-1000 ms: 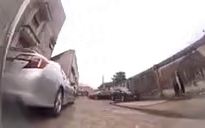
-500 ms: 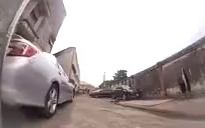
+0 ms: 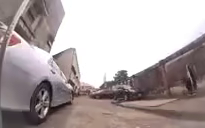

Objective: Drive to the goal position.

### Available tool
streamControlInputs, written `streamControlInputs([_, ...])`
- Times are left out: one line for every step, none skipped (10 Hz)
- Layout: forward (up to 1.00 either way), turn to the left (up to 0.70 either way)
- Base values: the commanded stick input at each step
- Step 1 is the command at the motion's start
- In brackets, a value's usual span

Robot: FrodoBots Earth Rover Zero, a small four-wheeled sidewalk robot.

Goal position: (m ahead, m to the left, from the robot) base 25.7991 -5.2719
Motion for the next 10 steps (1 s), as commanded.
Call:
streamControlInputs([0.84, 0.03])
streamControlInputs([0.84, 0.32])
streamControlInputs([0.84, 0.21])
streamControlInputs([0.84, 0.11])
streamControlInputs([0.84, 0.03])
streamControlInputs([0.84, 0.03])
streamControlInputs([0.84, 0.03])
streamControlInputs([0.84, 0.03])
streamControlInputs([0.84, 0.03])
streamControlInputs([0.84, 0.03])
